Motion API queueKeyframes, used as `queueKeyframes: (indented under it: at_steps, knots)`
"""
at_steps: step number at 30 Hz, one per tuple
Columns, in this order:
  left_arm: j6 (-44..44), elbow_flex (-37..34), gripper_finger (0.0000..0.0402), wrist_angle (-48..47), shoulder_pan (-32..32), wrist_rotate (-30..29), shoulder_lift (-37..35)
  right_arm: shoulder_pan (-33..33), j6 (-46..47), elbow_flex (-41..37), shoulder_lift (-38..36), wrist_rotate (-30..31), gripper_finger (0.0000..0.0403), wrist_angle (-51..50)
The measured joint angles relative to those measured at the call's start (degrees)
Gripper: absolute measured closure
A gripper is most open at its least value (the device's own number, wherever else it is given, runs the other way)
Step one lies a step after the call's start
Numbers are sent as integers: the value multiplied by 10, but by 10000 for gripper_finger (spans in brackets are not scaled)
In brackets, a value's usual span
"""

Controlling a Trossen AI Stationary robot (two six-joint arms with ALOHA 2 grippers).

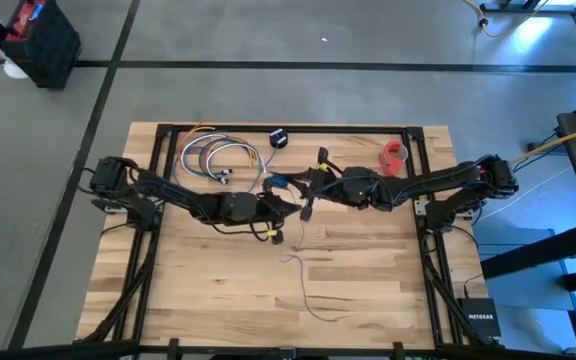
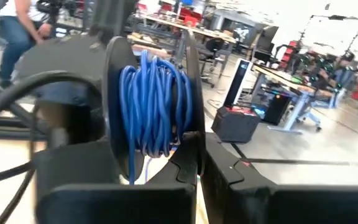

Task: Coil cords
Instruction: Coil the blue wire onto the spool

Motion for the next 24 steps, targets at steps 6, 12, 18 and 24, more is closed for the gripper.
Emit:
queueKeyframes:
  at_steps: [6, 12, 18, 24]
  knots:
    - [-11, 2, 399, -178, -7, -57, -75, 23, -12, 0, -2, 12, 395, 6]
    - [-23, 1, 400, -343, -13, -75, -183, 26, -19, 2, -3, 10, 395, 5]
    - [-41, 0, 400, -439, -7, -76, -302, 25, -24, 3, -4, -21, 395, -3]
    - [-50, 0, 400, -437, 0, -73, -390, 24, -32, 3, -4, -48, 395, -13]
